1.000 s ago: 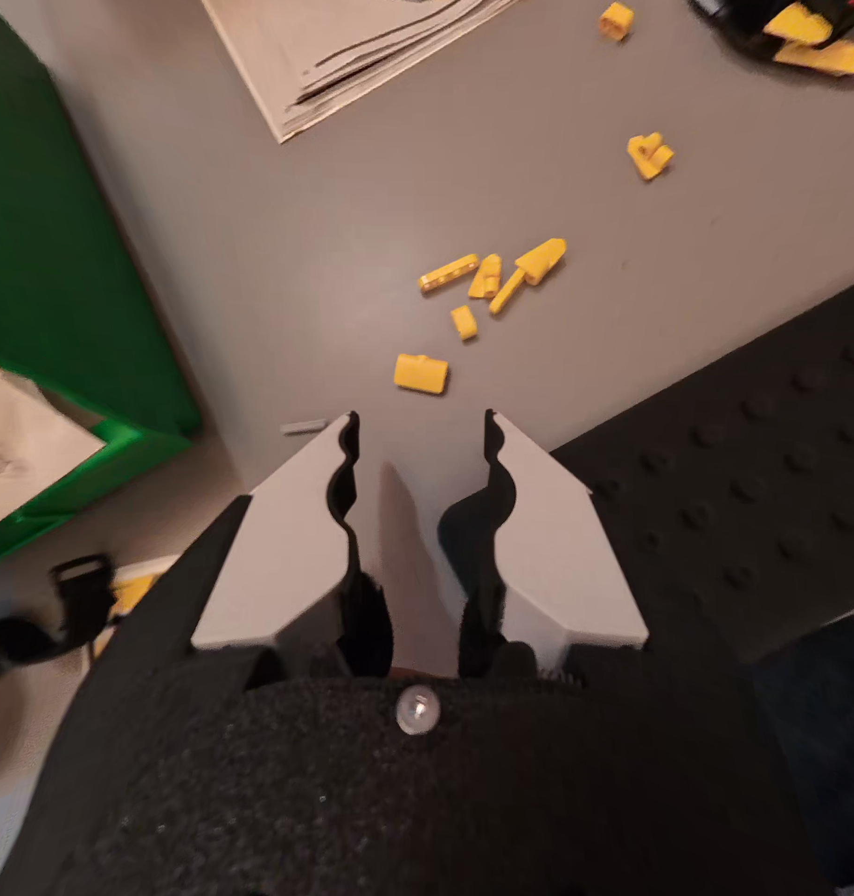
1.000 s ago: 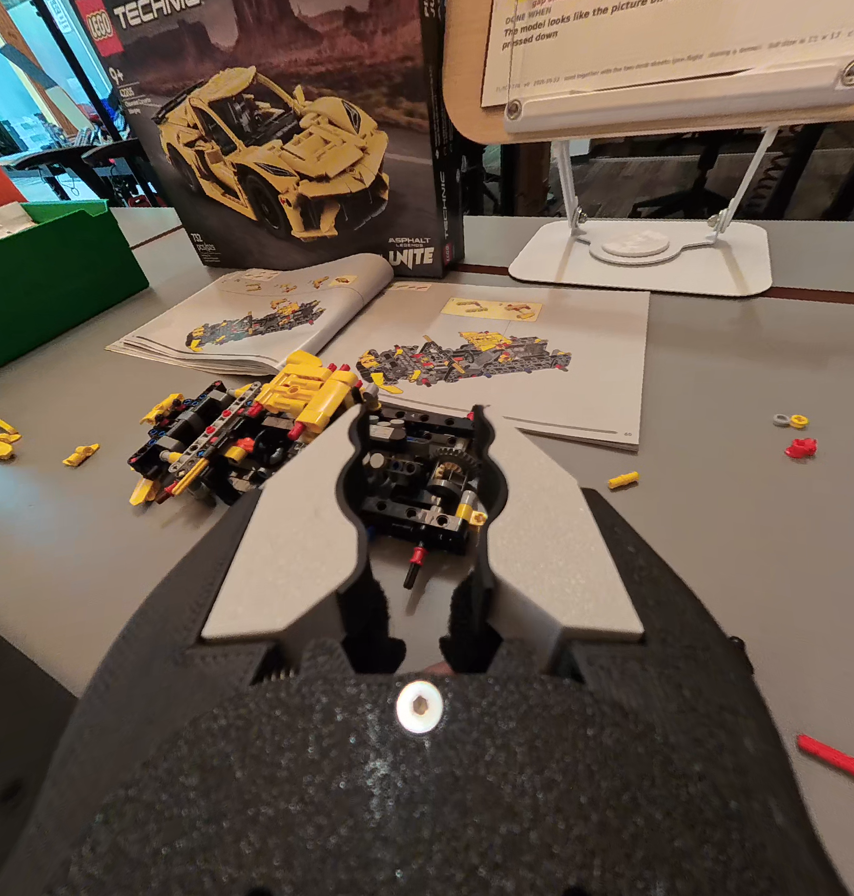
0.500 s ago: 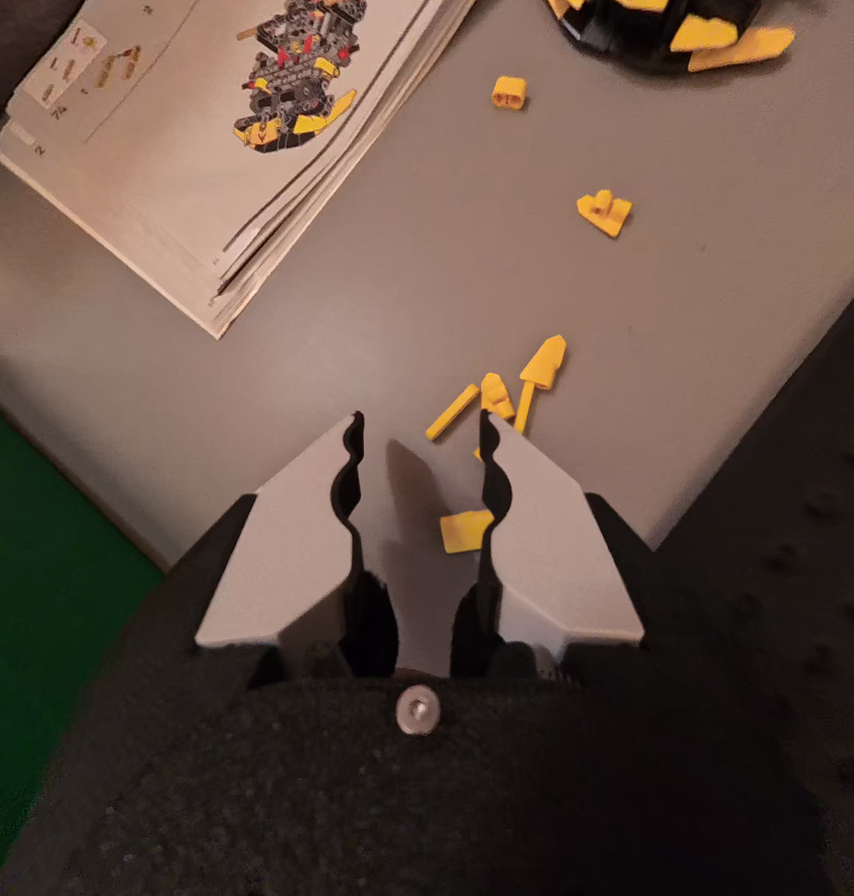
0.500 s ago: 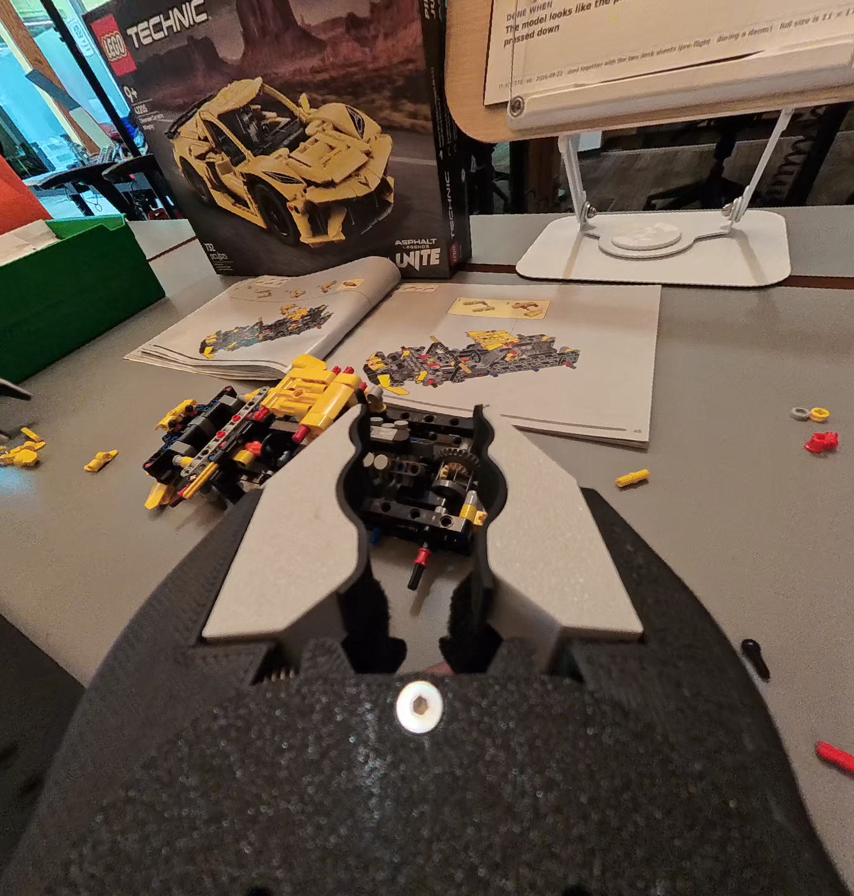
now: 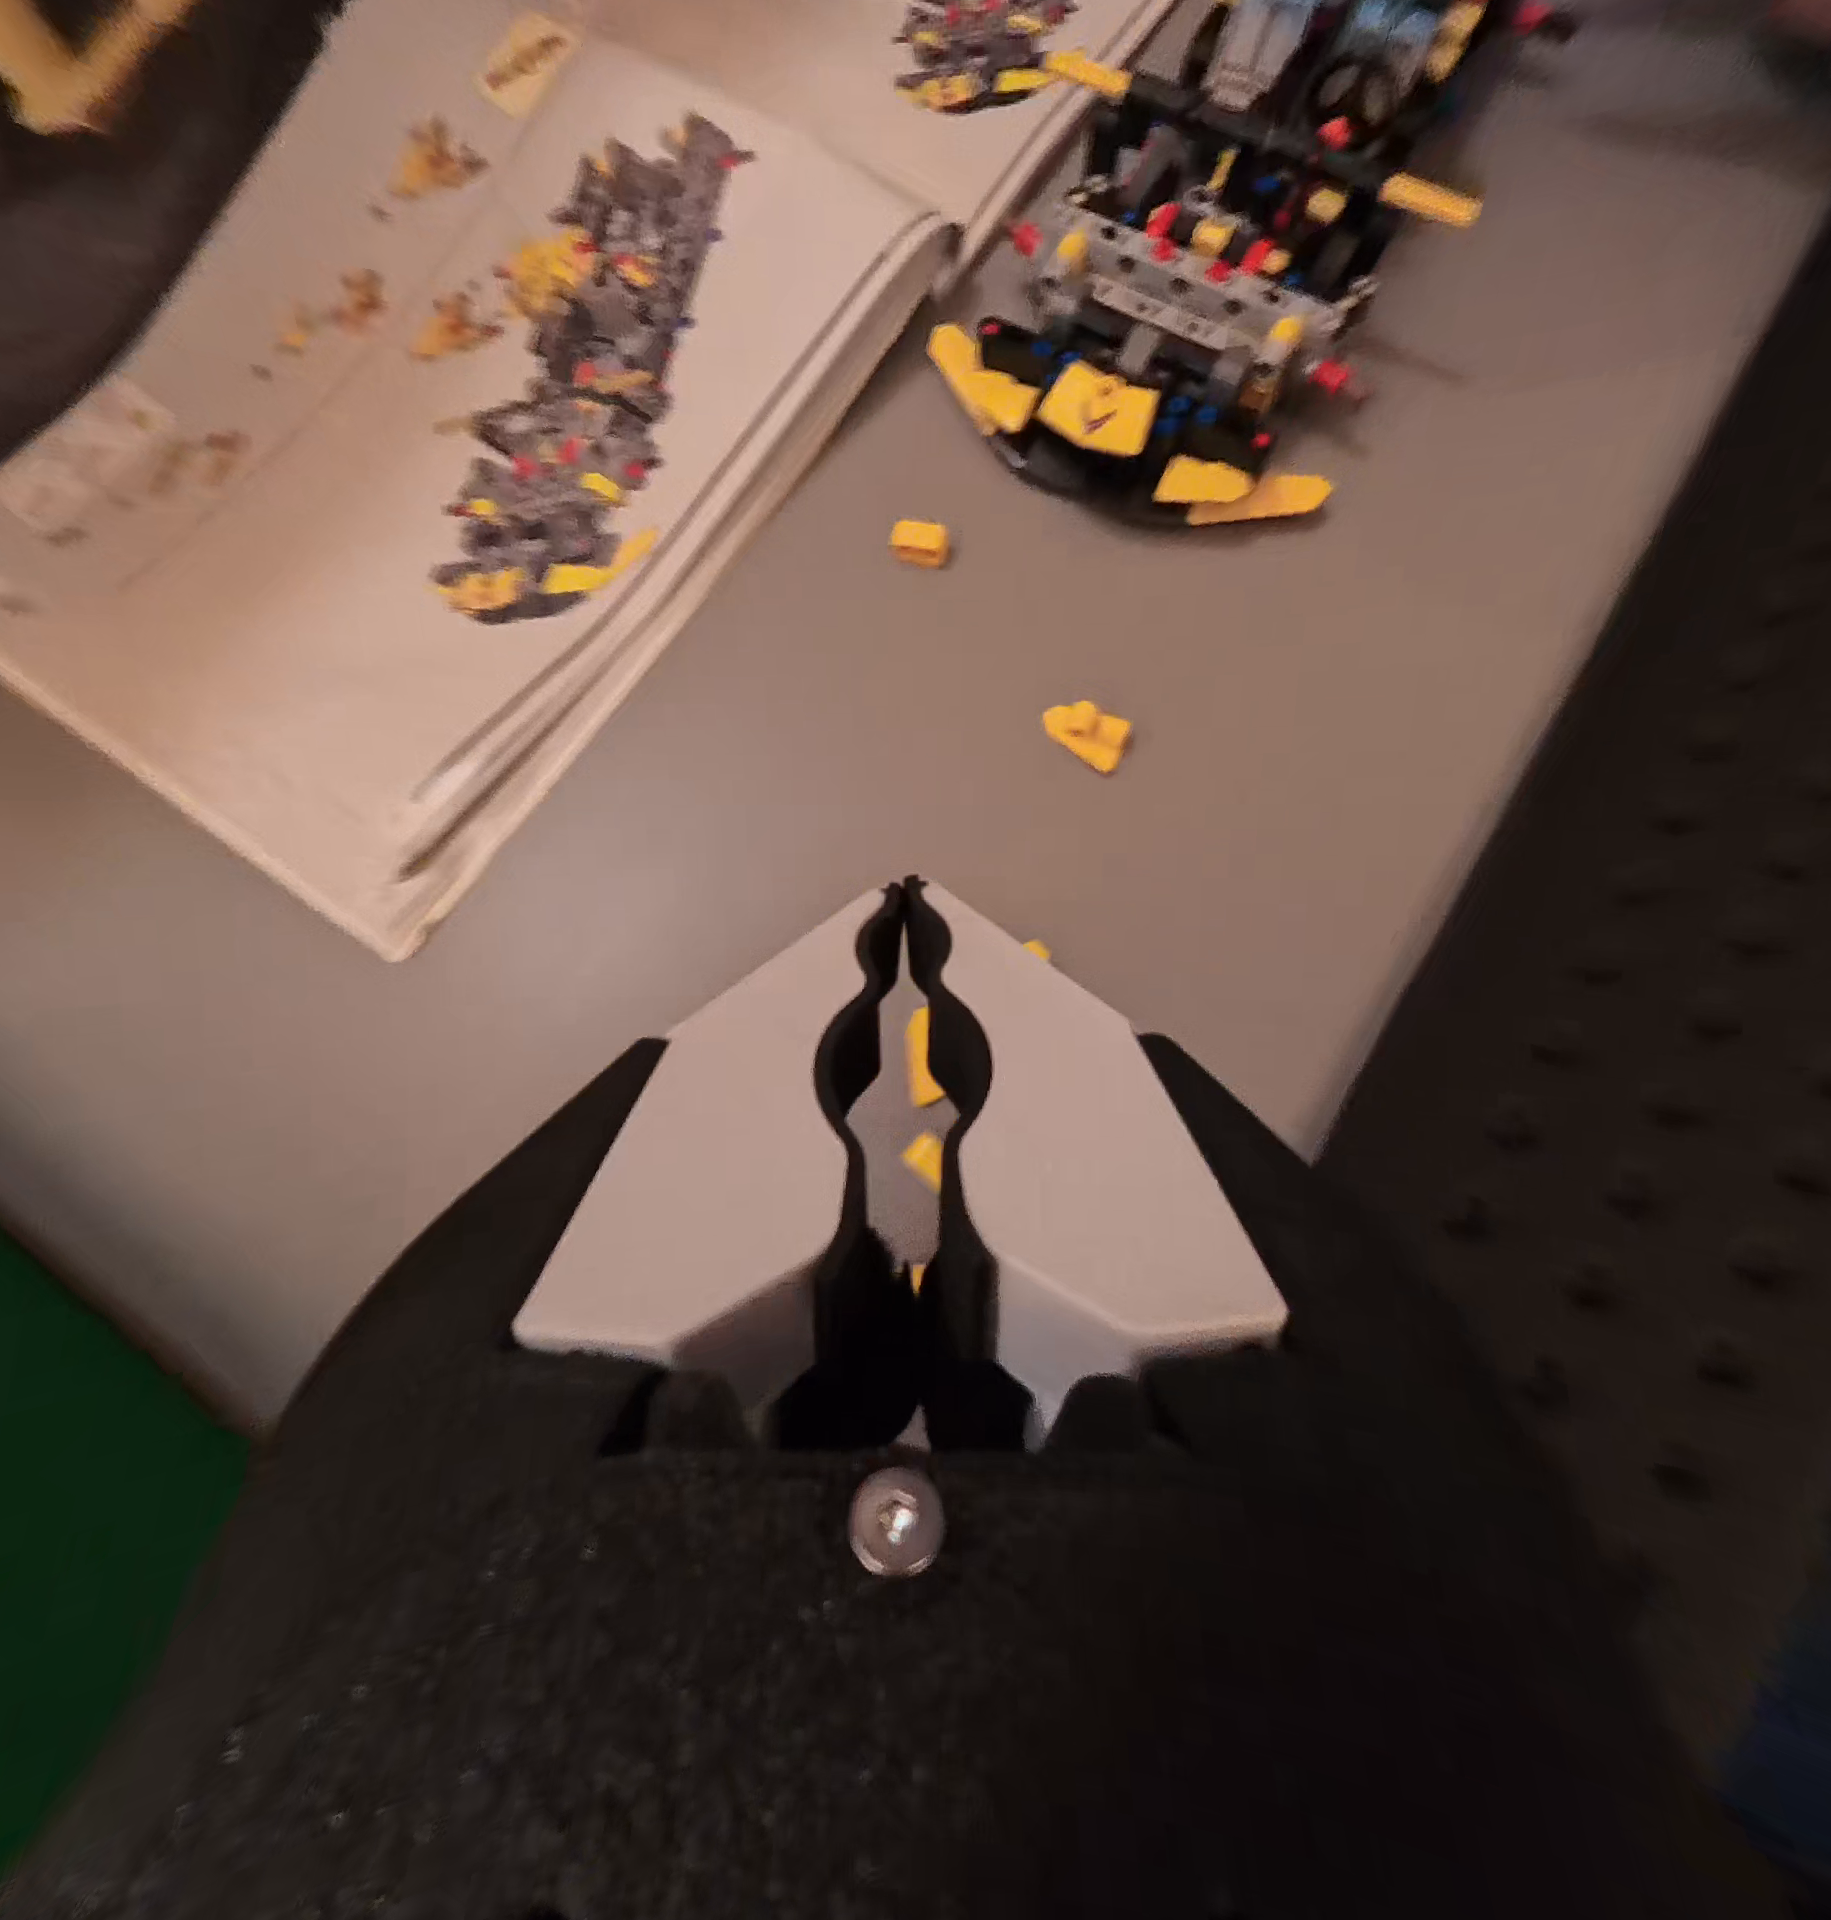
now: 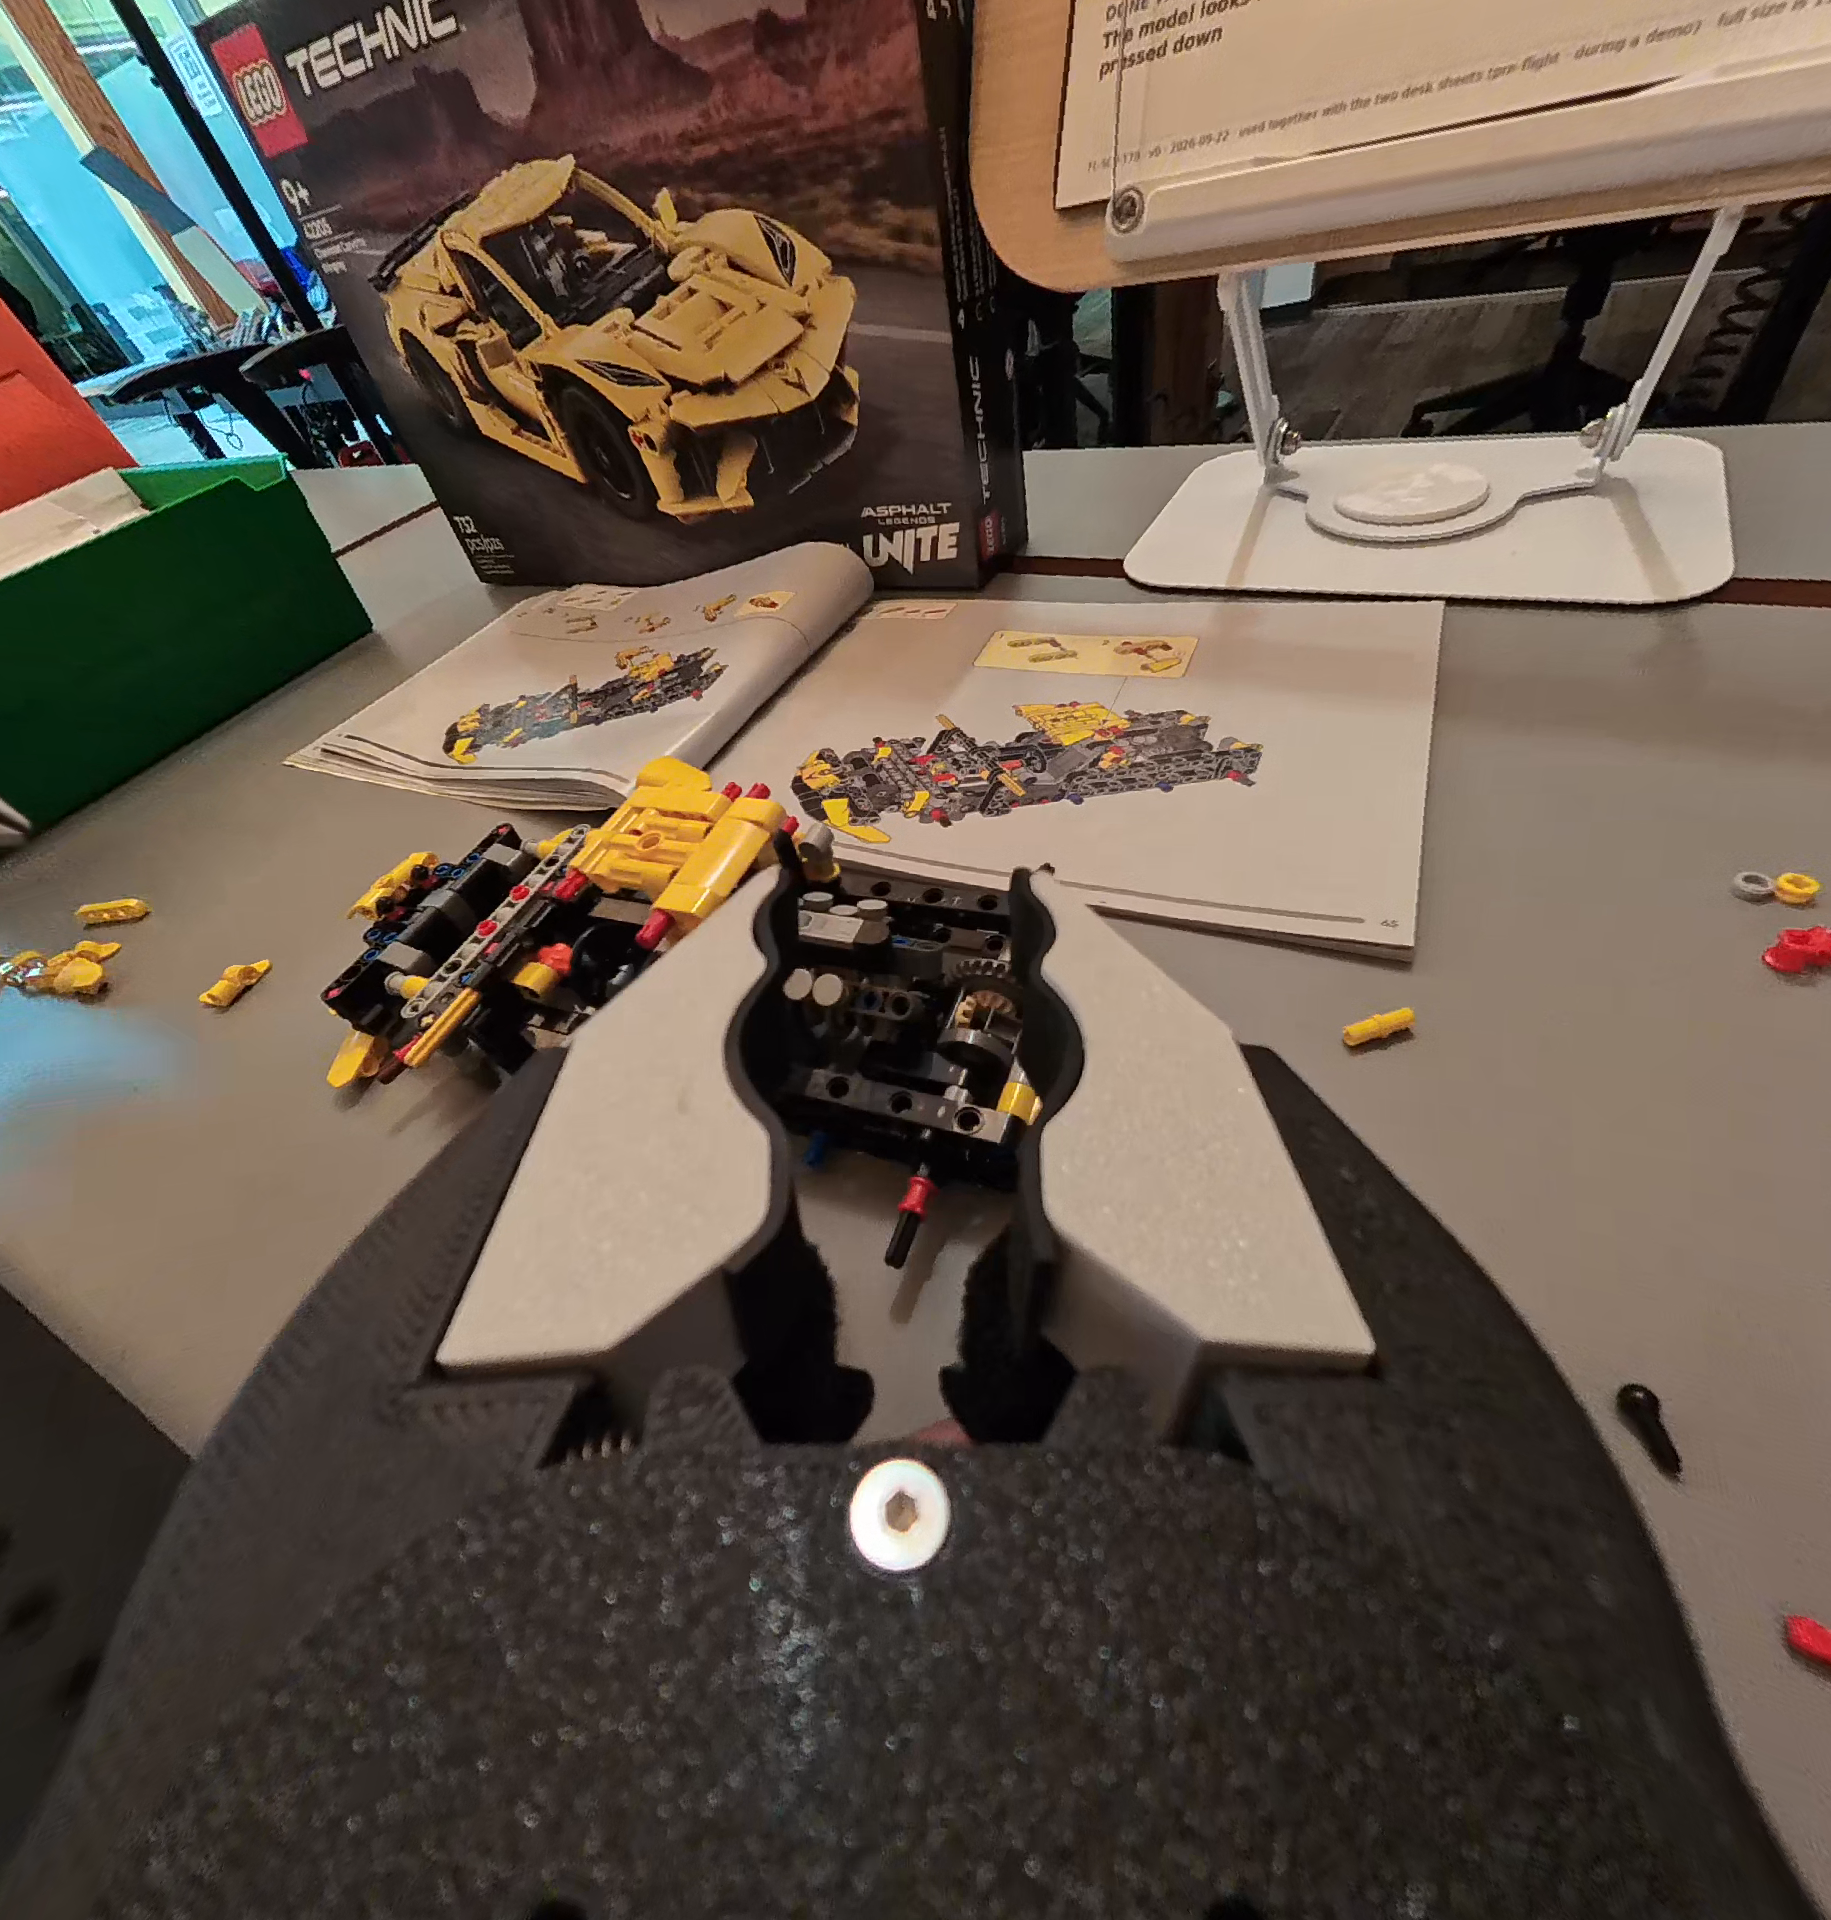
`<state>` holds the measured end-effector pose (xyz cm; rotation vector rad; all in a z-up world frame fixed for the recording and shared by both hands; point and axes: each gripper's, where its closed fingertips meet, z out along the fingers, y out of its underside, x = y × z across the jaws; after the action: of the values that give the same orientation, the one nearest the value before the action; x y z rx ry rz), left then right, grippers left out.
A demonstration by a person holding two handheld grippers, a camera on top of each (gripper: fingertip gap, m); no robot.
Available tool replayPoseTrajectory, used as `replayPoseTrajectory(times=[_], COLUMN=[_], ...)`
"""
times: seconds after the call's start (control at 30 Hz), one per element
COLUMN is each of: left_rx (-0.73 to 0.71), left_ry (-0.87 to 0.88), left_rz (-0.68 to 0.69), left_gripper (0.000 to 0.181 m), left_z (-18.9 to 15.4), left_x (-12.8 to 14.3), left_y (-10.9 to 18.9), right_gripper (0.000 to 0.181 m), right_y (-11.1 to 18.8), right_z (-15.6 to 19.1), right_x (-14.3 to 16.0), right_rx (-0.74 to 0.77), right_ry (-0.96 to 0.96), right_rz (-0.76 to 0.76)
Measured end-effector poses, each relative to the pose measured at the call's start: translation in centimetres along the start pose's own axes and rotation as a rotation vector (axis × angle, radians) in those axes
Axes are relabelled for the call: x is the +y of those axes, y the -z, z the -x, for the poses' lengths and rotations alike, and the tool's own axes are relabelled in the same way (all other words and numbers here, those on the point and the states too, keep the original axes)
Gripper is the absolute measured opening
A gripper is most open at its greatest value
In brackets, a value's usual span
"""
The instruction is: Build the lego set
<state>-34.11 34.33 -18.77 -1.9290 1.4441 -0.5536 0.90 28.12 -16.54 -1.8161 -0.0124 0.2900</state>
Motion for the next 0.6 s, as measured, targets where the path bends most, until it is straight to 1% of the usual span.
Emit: replayPoseTrajectory(times=[0.07,0.1,0.17,0.2,0.23,0.27,0.33,0.47,0.53,0.6], left_rx=[-0.076,-0.062,-0.014,0.003,0.022,0.008,-0.021,-0.015,-0.014,-0.001], left_ry=[-0.032,-0.024,-0.001,0.01,0.005,-0.008,-0.025,-0.03,-0.046,-0.037], left_rz=[0.059,0.114,0.211,0.228,0.231,0.216,0.198,0.259,0.272,0.229], left_gripper=[0.0,0.002,0.022,0.027,0.028,0.028,0.028,0.027,0.004,0.003], left_z=[1.3,1.4,1.3,1.2,0.9,1.1,1.5,1.8,1.8,1.5], left_x=[1.3,2.6,4.6,5.0,5.0,4.7,4.4,5.3,5.4,4.4], left_y=[1.0,1.0,0.6,0.3,0.1,-0.1,-0.5,-1.4,-1.5,-1.3], right_gripper=[0.039,0.039,0.039,0.039,0.039,0.039,0.039,0.039,0.039,0.039], right_y=[0.1,0.1,0.1,0.0,-0.1,-0.2,-0.1,0.0,0.0,-0.1], right_z=[-0.1,-0.1,0.0,0.1,0.2,0.3,0.3,0.2,0.2,0.2], right_x=[-0.1,-0.2,-0.2,0.0,0.1,0.1,0.1,0.0,0.0,0.0], right_rx=[-0.004,-0.006,-0.015,-0.021,-0.026,-0.027,-0.024,-0.027,-0.028,-0.028], right_ry=[-0.012,-0.017,-0.022,-0.023,-0.021,-0.017,-0.01,-0.023,-0.024,-0.02], right_rz=[-0.009,-0.012,-0.008,0.0,0.008,0.012,0.008,0.002,0.003,0.004])
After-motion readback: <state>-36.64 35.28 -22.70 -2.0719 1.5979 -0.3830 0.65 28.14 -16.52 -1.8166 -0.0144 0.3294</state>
